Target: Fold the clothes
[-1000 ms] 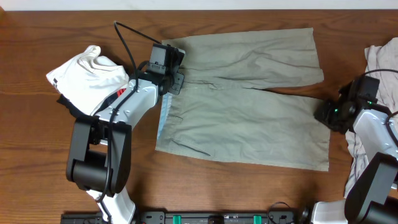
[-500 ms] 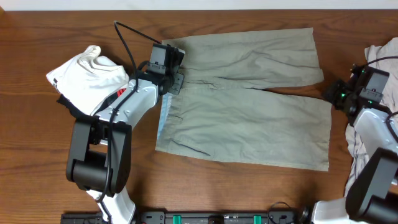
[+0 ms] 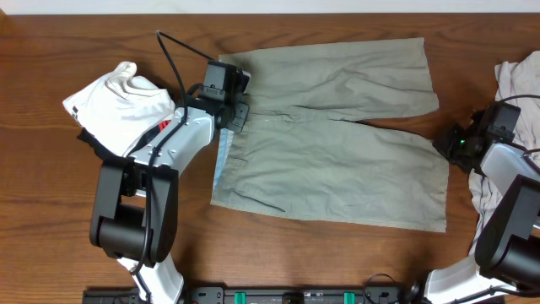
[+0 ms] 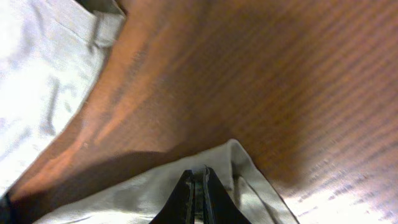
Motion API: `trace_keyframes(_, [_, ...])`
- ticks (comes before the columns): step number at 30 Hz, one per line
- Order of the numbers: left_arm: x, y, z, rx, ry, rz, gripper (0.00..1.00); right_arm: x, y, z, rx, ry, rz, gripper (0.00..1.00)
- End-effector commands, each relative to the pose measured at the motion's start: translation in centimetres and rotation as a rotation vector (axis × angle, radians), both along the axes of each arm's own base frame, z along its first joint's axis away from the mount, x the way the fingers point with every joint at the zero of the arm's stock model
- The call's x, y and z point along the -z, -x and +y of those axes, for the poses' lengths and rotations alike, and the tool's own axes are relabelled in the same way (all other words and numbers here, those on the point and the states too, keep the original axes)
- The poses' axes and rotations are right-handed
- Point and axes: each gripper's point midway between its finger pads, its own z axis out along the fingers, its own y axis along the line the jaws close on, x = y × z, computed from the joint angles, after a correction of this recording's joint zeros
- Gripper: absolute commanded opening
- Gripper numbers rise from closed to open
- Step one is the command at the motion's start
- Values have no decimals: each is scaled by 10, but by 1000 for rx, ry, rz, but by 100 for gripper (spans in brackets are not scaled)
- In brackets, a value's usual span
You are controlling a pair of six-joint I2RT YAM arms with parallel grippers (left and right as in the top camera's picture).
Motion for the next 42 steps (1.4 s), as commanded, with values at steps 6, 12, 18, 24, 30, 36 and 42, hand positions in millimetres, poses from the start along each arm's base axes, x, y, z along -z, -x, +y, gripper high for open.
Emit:
trace_keyframes(6, [-27,-19,19,-60,-65,-83,6,2,10,-15,40,67,57,5])
trace_keyframes(12, [-24,-16,35,-121,-62,-60,9,2,9,-18,32,91,51,17])
trace_keyframes(18, [-34,10,40,-122,-74,16,47,-21,-4,-17,-5,40,-45,55])
trace_keyframes(24, [-102,30,44,-145,-33,-81,75,-81,0,-30,17,-50,-218,64])
trace_keyframes(30, [-146,68,53,-223,24,-99,77,-119,39,-31,79,-46,-210,65])
trace_keyframes(36, [-115,118,49,-255,61,138,77,-124,70,-16,71,-46,-128,65])
trace_keyframes(42, [-71,152,34,-274,139,336,77,-109,97,6,24,-103,5,63])
